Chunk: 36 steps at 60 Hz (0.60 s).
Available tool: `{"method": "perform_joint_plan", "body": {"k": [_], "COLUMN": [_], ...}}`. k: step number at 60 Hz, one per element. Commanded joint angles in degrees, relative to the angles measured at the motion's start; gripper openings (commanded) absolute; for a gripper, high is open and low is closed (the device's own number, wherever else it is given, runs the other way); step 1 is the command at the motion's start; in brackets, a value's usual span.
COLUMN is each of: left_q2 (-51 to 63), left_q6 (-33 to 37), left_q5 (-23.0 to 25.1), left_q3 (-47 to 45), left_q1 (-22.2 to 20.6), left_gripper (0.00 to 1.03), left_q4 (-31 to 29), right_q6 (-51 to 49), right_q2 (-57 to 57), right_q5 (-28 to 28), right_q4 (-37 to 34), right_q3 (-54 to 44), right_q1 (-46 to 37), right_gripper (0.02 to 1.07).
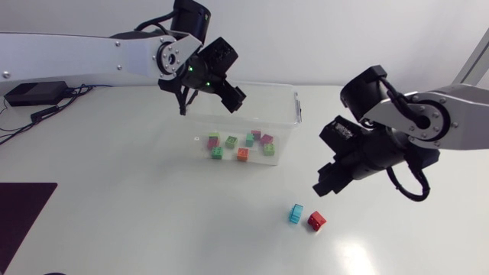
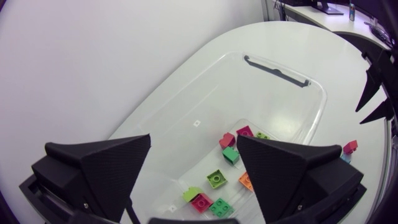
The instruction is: Place the duplo bricks in the container
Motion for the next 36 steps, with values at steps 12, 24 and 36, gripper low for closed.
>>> {"method": "perform_joint_plan", "body": {"k": [12, 24, 36], "left_q2": [-11.61, -18.99, -26.82], "left_q6": [-1.13, -1.13, -1.13], "left_q5": [-0.45, -0.45, -0.89], "left_q3": [-5.29, -10.74, -17.33], "left_q1": [0.27, -0.09, -1.49], "left_gripper": [0.99, 0.99, 0.99], "left_q4": [-2.6, -3.91, -4.71], "right_q6": [2.03, 2.03, 2.12], "right_q2": [5.23, 10.33, 15.16], "right_q5": [0.23, -0.39, -0.56], "right_q4": [0.79, 3.07, 6.41], "right_q3": [-7.31, -8.28, -8.63], "right_q1": [2.83, 3.45, 4.06], "right_gripper": [0.9, 0.9, 0.64]}}
